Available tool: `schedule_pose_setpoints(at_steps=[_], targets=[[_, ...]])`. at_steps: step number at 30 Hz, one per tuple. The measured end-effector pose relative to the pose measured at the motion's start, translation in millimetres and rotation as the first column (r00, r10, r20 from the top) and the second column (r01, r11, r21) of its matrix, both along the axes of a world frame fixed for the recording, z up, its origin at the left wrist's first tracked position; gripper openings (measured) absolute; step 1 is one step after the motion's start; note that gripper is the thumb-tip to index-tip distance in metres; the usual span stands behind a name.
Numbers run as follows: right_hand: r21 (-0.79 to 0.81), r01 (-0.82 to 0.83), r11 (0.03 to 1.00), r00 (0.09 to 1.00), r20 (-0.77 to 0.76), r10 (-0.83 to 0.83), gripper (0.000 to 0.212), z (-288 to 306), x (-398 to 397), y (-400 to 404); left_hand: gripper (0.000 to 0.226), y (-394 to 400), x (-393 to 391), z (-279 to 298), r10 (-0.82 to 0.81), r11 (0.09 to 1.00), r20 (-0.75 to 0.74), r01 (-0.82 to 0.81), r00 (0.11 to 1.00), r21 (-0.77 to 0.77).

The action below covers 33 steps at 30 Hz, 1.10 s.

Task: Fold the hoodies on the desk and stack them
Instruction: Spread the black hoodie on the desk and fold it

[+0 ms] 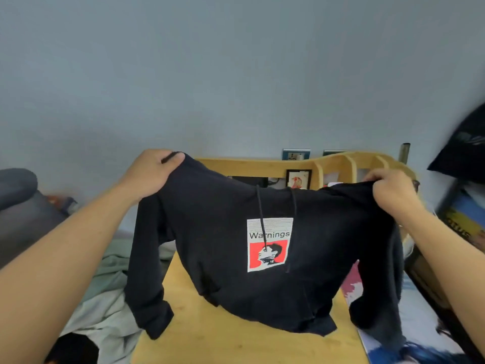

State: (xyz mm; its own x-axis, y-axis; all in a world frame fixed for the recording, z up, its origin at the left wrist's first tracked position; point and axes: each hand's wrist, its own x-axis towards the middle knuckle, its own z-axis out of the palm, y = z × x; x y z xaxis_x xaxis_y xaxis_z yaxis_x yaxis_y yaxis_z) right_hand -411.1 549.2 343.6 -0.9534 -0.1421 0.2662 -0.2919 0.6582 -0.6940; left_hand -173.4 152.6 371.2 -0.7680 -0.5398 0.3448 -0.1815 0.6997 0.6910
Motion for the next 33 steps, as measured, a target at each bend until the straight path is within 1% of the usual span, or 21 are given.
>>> schedule_pose_setpoints(at_steps=[2, 3, 5, 7, 8, 9, 10, 11, 13, 14, 15, 16, 18, 20, 23, 24, 26, 28, 29, 30, 33], targets=[[-0.081, -0.177, 0.981, 0.964, 0.187, 0.190, 0.023, 4, 9, 2, 0.040, 0, 0, -4, -0.014, 1.000, 0.016, 0.014, 1.000, 0.011], [0.037, -0.332, 0.943, 0.909, 0.281, 0.309, 0.023, 5, 18, 3, 0.037, -1, -1, -7, -0.017, 0.999, 0.026, 0.016, 1.000, 0.039], [0.349, -0.582, 0.735, 0.785, 0.476, 0.396, 0.029, 1, 29, 1, 0.030, -5, -2, -17, -0.039, 0.990, 0.058, 0.031, 0.998, 0.138], [0.586, -0.619, 0.523, 0.779, 0.540, 0.318, 0.032, -13, 26, -2, 0.025, -12, -3, -29, -0.139, 0.950, 0.168, 0.083, 0.976, 0.302], [0.654, -0.556, 0.513, 0.830, 0.460, 0.314, 0.033, -22, 22, -4, 0.024, -13, 0, -35, -0.231, 0.915, 0.272, 0.113, 0.934, 0.387], [0.670, -0.416, 0.615, 0.909, 0.293, 0.296, 0.034, -30, 17, -5, 0.028, -12, 3, -39, -0.341, 0.881, 0.393, 0.144, 0.854, 0.450], [0.584, -0.220, 0.781, 0.972, 0.060, 0.229, 0.034, -38, 14, -5, 0.034, -11, 5, -43, -0.434, 0.853, 0.486, 0.172, 0.759, 0.493], [0.389, -0.040, 0.921, 0.977, -0.177, 0.117, 0.032, -47, 18, -5, 0.038, -9, 7, -47, -0.494, 0.827, 0.525, 0.188, 0.693, 0.530], [0.142, 0.114, 0.983, 0.881, -0.471, -0.034, 0.027, -65, 28, -7, 0.034, -2, 10, -52, -0.497, 0.813, 0.513, 0.169, 0.700, 0.558], [0.142, 0.098, 0.985, 0.886, -0.464, -0.022, 0.024, -72, 31, -7, 0.030, 1, 11, -55, -0.453, 0.827, 0.492, 0.144, 0.743, 0.544], [0.176, 0.042, 0.983, 0.931, -0.365, 0.026, 0.023, -82, 26, -6, 0.027, 4, 12, -61, -0.409, 0.842, 0.474, 0.123, 0.780, 0.525], [0.225, -0.044, 0.973, 0.979, -0.186, 0.088, 0.023, -89, 22, -4, 0.027, 6, 13, -68, -0.377, 0.852, 0.453, 0.109, 0.808, 0.512], [0.270, -0.235, 0.934, 0.969, 0.136, 0.204, 0.022, -96, 15, 7, 0.028, 13, 17, -89, -0.341, 0.806, 0.369, 0.067, 0.864, 0.588], [0.193, -0.413, 0.890, 0.891, 0.286, 0.351, 0.017, -93, 19, 20, 0.027, 23, 22, -106, -0.345, 0.721, 0.318, 0.032, 0.883, 0.692], [-0.184, -0.566, 0.803, 0.674, 0.458, 0.580, 0.015, -68, 40, 36, 0.033, 35, 34, -103, -0.435, 0.645, 0.273, 0.086, 0.858, 0.759], [-0.321, -0.547, 0.773, 0.642, 0.431, 0.633, 0.017, -56, 40, 39, 0.044, 34, 36, -96, -0.457, 0.603, 0.202, 0.135, 0.866, 0.786], [-0.577, -0.482, 0.660, 0.669, 0.244, 0.702, 0.021, -29, 40, 40, 0.062, 30, 38, -76, -0.402, 0.564, -0.006, 0.253, 0.916, 0.786], [-0.709, -0.439, 0.551, 0.770, 0.019, 0.638, 0.016, -7, 34, 30, 0.036, 30, 31, -53, -0.307, 0.566, -0.197, 0.345, 0.931, 0.749], [-0.705, -0.441, 0.556, 0.814, -0.054, 0.578, 0.019, -2, 28, 22, 0.019, 33, 24, -43, -0.232, 0.554, -0.273, 0.358, 0.934, 0.752], [-0.640, -0.455, 0.619, 0.851, -0.108, 0.514, 0.025, -3, 21, 13, 0.016, 34, 15, -39, -0.165, 0.598, -0.288, 0.328, 0.943, 0.732], [-0.245, -0.473, 0.846, 0.881, -0.160, 0.446, 0.028, -27, 0, -3, 0.025, 35, -3, -49, -0.145, 0.837, -0.080, 0.166, 0.986, 0.522]])
